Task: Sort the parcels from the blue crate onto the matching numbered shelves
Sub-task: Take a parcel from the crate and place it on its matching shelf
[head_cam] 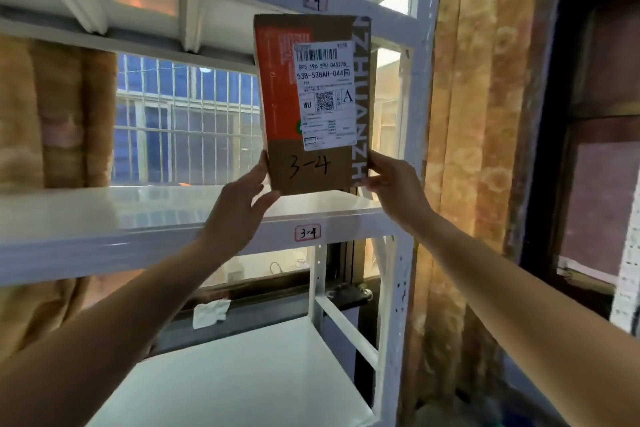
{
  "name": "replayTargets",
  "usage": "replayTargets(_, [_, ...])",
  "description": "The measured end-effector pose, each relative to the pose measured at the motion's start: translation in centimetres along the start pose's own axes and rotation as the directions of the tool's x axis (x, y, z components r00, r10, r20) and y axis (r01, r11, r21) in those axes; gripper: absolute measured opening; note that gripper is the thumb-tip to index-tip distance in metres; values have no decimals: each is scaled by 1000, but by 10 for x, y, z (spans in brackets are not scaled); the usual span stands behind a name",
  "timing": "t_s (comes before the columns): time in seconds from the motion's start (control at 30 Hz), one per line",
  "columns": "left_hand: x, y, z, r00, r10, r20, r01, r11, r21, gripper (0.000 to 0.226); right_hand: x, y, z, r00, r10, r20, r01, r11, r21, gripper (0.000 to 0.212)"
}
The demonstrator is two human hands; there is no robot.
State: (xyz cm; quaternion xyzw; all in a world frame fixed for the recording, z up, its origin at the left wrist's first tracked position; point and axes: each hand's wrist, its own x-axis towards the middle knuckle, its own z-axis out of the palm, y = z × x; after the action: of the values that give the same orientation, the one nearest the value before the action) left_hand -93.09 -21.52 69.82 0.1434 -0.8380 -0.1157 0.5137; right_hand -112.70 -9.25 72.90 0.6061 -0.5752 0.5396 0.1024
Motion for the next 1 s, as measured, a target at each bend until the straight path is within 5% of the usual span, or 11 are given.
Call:
replayTargets(0.53, [32, -30, 50, 963, -266, -49, 271, 939, 211, 58, 46, 138, 44, 995, -31, 91, 24, 996, 84, 39])
replayTargets(0.77, [27, -24, 55, 942, -332, -45, 327, 882, 339, 45, 32, 139, 60, 994, -111, 13, 112, 986, -121, 41])
replayTargets(1.0, [18, -28, 69, 921, -383, -65, 341, 717, 607, 47, 20, 127, 63, 995, -99, -1, 95, 959, -267, 43])
